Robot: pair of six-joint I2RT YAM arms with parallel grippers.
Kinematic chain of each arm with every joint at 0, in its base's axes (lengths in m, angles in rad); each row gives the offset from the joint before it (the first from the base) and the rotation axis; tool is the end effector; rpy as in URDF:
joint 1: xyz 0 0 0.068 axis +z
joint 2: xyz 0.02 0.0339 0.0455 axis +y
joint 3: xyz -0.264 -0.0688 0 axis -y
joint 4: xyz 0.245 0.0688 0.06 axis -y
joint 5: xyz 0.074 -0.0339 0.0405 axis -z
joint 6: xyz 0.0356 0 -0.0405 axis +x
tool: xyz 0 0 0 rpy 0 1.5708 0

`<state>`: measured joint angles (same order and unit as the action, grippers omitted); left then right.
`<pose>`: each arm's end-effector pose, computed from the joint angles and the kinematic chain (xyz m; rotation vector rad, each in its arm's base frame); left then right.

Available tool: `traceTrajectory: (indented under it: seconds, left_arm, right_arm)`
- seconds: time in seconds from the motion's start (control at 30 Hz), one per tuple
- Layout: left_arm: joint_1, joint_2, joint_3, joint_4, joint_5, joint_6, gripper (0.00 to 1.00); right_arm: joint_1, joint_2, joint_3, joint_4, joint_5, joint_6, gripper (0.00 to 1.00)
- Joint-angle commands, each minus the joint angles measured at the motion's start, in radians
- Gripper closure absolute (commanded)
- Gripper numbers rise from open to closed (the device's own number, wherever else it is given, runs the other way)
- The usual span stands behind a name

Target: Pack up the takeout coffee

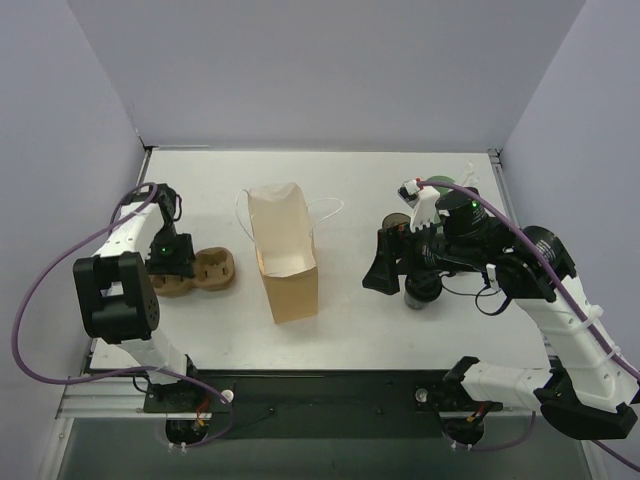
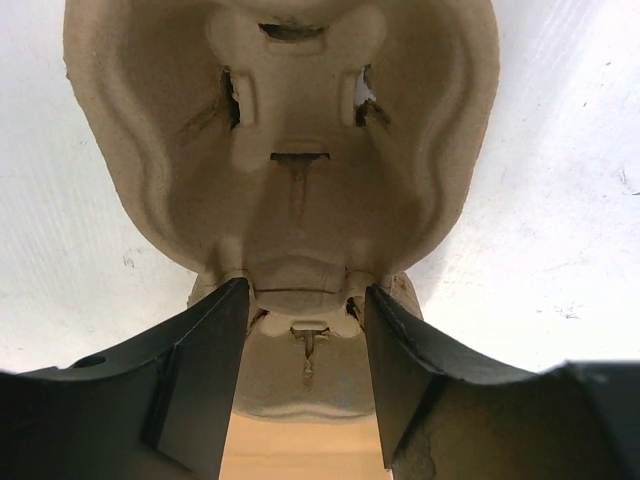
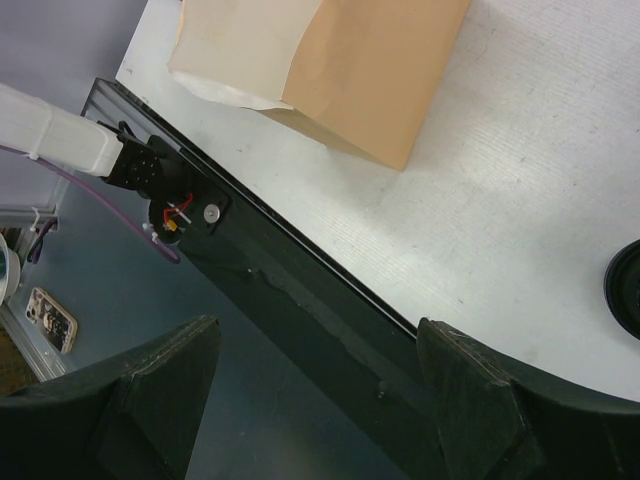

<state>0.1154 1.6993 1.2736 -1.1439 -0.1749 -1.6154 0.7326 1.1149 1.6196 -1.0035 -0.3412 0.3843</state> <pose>0.2992 0.0409 0.2197 -2.2959 1.9549 0.1922 0.1286 0.1317 0.4701 -0.6016 2.1231 1.0117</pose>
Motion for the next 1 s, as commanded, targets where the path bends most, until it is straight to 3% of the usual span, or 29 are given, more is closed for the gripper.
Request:
traceTrajectory:
  seconds: [0.0,0.3,0.6,0.97]
  left_arm:
    - [0.010,0.010,0.015,0.032,0.009,0.015,0.41]
    - [0.012,0.007,-0.002,0.013,0.002,0.009,0.48]
    - [0.015,-0.009,0.012,-0.013,0.000,0.005,0.60]
    - [0.017,-0.053,0.110,-0.128,-0.044,0.031,0.60]
  right_arm:
    - [-0.007,0.000,0.002,-0.034,0.007,0.021,0.18]
    - [-0.009,0.006,0.002,-0.033,0.008,0.021,0.18]
    - [-0.007,0.008,0.002,-0.033,0.007,0.019,0.18]
    - [-0.009,-0.001,-0.004,-0.033,0.001,0.022,0.18]
